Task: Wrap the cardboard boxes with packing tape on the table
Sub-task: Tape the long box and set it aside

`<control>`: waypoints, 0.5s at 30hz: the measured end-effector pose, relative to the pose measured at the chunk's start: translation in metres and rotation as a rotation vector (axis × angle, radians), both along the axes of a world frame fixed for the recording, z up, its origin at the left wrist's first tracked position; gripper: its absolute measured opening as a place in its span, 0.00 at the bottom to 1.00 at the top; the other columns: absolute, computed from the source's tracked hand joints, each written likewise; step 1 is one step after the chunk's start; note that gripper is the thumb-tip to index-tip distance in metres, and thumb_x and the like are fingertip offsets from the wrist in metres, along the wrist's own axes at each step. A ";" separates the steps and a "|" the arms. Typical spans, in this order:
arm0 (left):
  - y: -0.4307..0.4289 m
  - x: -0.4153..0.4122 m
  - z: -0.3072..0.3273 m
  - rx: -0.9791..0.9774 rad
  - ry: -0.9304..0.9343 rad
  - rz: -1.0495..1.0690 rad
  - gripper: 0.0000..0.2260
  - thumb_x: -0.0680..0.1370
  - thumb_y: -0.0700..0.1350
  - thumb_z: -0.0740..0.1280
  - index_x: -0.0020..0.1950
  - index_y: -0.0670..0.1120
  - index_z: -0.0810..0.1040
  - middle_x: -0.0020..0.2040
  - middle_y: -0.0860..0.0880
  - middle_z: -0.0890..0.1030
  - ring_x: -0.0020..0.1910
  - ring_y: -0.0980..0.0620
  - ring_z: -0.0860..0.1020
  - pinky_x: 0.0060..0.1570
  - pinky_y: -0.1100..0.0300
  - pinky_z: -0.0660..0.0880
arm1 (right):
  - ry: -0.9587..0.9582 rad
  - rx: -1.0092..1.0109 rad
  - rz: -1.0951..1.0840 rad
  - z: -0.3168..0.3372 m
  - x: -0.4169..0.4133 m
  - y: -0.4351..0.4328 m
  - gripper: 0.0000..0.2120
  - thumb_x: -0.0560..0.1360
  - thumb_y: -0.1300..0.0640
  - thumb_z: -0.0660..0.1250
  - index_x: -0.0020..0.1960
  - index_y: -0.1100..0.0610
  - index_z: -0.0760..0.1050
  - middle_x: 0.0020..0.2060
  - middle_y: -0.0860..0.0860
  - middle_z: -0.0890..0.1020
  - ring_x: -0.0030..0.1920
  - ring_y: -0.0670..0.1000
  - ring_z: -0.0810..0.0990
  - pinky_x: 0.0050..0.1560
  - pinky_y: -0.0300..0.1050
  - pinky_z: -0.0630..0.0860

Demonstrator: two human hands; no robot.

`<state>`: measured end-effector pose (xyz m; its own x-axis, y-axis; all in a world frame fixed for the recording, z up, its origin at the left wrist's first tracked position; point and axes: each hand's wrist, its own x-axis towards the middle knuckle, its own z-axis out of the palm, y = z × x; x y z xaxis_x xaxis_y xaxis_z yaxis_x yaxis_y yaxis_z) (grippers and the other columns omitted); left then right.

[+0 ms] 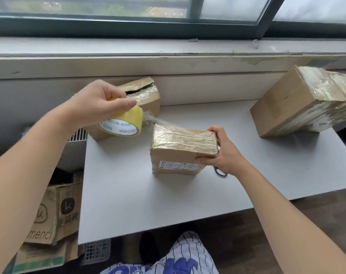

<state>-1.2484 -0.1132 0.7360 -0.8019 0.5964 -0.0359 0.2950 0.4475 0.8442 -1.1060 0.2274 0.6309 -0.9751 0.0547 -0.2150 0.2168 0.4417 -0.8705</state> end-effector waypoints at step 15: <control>-0.020 0.016 -0.050 -0.051 -0.221 0.045 0.41 0.64 0.78 0.69 0.36 0.37 0.74 0.32 0.45 0.66 0.30 0.49 0.64 0.29 0.60 0.60 | 0.004 -0.017 0.001 0.002 0.005 -0.003 0.39 0.63 0.61 0.85 0.64 0.45 0.66 0.55 0.42 0.78 0.59 0.43 0.76 0.52 0.31 0.74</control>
<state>-1.2326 -0.1331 0.6859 -0.7969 0.5532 -0.2428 0.0843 0.4998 0.8620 -1.1009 0.2245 0.6326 -0.9761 0.0499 -0.2116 0.2123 0.4274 -0.8788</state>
